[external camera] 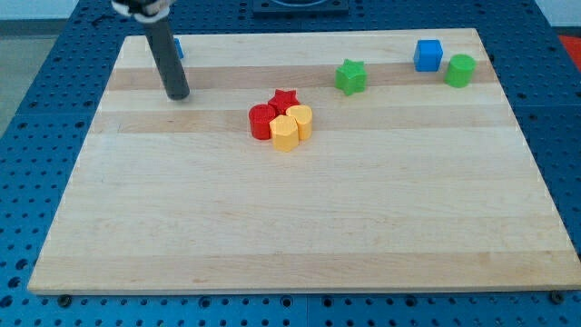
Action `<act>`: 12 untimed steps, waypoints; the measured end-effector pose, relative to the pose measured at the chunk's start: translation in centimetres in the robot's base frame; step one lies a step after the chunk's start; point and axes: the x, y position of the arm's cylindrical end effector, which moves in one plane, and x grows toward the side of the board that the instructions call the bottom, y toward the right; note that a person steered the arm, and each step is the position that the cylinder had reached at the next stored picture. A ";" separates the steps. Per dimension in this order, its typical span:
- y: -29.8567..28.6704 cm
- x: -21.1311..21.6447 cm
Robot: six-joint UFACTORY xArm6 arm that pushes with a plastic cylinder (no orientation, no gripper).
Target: Move the red circle towards the top left
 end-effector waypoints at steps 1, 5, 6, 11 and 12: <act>2.6 4.8; 15.4 5.5; 12.6 5.4; 4.7 3.6; 5.6 3.3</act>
